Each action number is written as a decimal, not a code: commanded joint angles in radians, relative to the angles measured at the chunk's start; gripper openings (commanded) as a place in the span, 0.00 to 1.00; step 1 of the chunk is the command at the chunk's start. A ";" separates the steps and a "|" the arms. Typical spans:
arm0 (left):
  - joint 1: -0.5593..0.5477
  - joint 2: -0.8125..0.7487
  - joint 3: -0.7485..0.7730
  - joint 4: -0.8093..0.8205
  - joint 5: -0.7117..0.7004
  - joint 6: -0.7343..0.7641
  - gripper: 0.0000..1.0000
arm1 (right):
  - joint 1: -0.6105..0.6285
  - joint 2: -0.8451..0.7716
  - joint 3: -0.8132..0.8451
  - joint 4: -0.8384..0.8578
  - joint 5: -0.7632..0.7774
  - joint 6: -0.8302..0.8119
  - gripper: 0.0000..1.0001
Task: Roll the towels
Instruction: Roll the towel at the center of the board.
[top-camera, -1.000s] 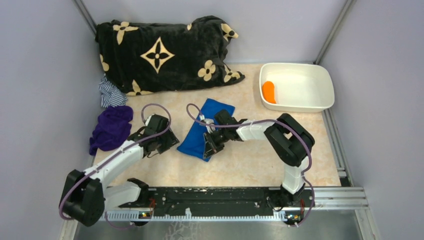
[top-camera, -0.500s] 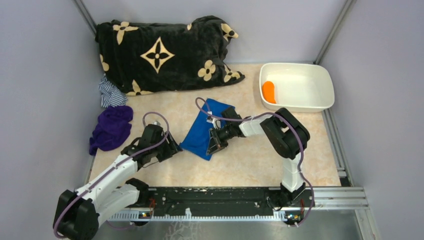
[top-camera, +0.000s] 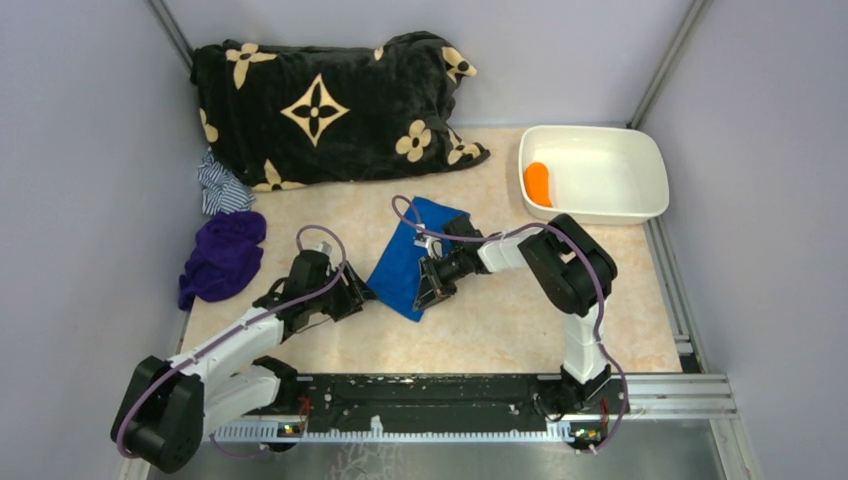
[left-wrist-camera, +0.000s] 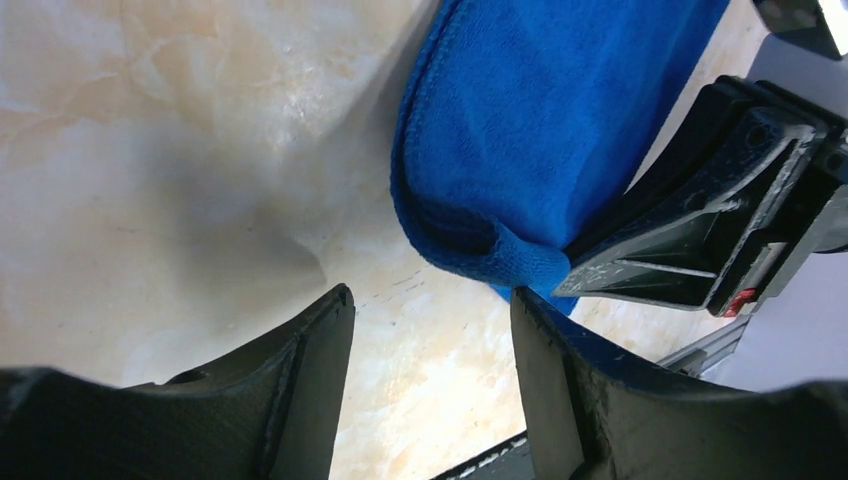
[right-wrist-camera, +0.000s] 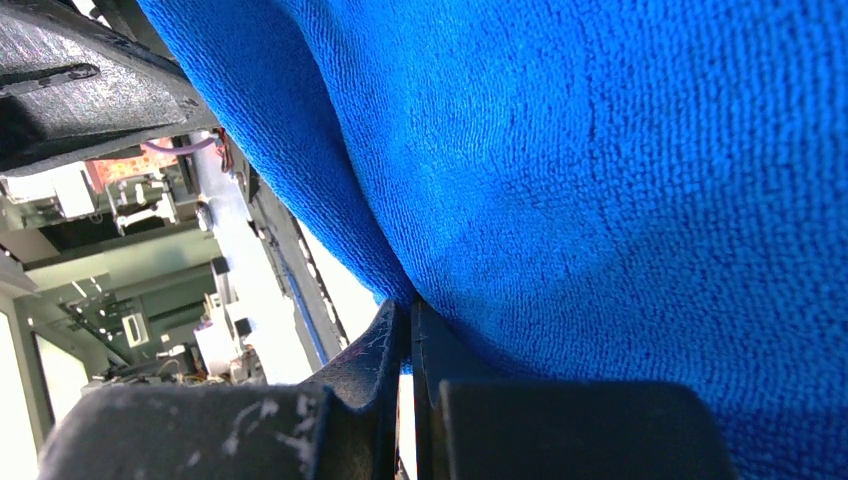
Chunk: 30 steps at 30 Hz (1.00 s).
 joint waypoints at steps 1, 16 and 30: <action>0.011 0.008 -0.035 0.149 0.021 -0.044 0.63 | -0.007 0.011 0.036 -0.018 0.015 -0.031 0.00; 0.046 0.080 -0.028 0.217 -0.007 -0.065 0.59 | -0.007 0.012 0.066 -0.086 0.043 -0.071 0.00; 0.048 0.214 0.053 -0.025 -0.111 -0.044 0.44 | 0.005 -0.071 0.102 -0.229 0.171 -0.168 0.03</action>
